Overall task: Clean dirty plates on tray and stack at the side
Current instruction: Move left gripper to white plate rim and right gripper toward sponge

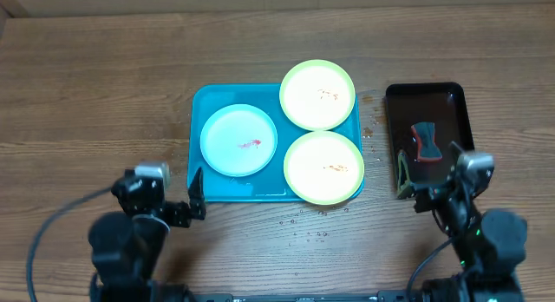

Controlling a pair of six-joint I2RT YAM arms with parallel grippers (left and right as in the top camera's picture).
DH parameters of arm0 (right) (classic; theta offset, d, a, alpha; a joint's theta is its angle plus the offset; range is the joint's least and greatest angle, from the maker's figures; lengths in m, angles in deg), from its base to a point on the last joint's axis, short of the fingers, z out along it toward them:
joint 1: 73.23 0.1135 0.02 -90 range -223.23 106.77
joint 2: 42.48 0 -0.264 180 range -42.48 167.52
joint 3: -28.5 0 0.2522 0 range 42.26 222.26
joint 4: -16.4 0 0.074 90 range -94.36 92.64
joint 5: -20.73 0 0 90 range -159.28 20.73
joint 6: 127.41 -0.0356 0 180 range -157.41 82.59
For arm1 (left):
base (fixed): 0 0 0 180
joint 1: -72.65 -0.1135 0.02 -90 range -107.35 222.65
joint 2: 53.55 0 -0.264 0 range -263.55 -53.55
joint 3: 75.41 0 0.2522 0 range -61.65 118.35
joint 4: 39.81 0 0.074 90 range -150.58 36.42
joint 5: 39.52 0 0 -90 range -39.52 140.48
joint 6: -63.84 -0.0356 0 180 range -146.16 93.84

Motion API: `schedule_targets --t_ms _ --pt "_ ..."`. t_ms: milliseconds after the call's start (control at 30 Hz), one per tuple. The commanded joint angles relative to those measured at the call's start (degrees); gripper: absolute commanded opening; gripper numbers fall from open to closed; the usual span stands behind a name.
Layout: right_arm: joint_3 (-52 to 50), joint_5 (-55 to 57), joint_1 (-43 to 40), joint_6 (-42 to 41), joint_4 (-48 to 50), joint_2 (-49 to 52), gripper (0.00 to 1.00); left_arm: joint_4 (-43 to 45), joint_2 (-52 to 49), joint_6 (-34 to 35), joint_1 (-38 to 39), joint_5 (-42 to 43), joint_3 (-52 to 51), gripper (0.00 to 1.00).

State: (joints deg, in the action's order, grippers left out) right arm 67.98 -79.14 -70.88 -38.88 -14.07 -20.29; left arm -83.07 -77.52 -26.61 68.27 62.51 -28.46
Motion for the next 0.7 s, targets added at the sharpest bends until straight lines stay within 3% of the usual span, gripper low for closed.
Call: schedule_targets --t_ms 0,233,533,667 --pt "9.42 -0.74 0.26 -0.26 -3.32 7.19 1.00 -2.05 -8.04 -0.85 -0.20 3.06 8.37 1.00" --pt "28.68 -0.72 0.20 -0.26 -15.89 22.29 1.00 -12.76 -27.71 -0.83 -0.09 12.11 27.02 1.00" --pt "56.13 -0.72 0.15 -0.26 -41.86 44.11 1.00 -32.17 -52.33 -0.87 -0.07 11.93 53.96 1.00" --pt "64.22 -2.12 0.17 -0.28 -50.21 51.78 1.00 -33.79 -58.40 -0.85 -0.07 11.98 57.86 1.00"
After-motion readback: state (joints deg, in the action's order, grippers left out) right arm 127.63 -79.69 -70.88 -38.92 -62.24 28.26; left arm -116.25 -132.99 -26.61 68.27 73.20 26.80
